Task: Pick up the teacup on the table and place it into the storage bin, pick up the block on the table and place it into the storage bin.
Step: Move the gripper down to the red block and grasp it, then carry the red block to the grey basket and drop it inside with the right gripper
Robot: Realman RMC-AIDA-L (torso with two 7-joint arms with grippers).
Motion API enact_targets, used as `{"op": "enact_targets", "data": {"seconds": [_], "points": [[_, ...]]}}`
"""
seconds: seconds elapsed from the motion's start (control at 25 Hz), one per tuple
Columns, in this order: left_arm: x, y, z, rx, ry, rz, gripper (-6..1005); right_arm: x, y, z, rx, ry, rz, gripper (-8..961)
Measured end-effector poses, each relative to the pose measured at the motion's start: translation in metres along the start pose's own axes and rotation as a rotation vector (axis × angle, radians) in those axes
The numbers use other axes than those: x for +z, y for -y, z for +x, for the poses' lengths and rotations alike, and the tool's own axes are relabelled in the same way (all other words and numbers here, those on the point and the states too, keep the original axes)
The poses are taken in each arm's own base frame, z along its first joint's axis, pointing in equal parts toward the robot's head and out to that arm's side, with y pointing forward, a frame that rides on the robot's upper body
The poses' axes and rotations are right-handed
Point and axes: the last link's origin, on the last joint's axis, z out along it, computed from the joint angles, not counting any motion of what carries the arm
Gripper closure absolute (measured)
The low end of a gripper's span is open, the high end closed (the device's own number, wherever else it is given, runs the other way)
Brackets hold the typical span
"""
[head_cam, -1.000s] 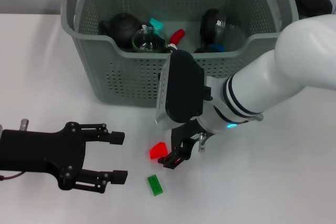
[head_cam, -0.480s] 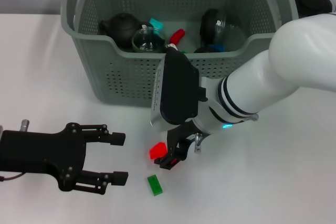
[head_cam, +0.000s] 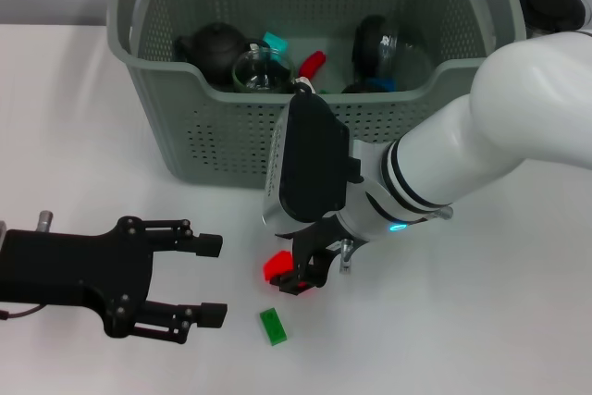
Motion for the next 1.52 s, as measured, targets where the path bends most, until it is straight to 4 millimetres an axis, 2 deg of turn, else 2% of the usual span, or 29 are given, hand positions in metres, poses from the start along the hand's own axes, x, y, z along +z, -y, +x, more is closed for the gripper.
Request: {"op": "enact_targets", "data": {"seconds": [0.08,0.52,1.04,1.28,1.52], "points": [[0.000,0.000,0.000,0.000,0.000,0.000,189,0.000,0.000,0.000,0.001,0.002,0.000,206],[0.000,0.000,0.000,0.003,0.000,0.001,190,0.005,-0.002,0.002,0.014,0.011,-0.002,425],[-0.001,0.000,-0.001,0.002,0.001,0.004,189,0.005,-0.003,0.004,0.028,0.003,-0.009,551],[-0.001,0.000,-0.001,0.000,0.001,0.004,189,0.001,-0.003,0.003,0.023,0.011,-0.017,647],[-0.002,-0.001,-0.002,-0.002,0.000,0.006,190,-0.013,0.003,-0.003,0.035,0.039,-0.036,647]]}}
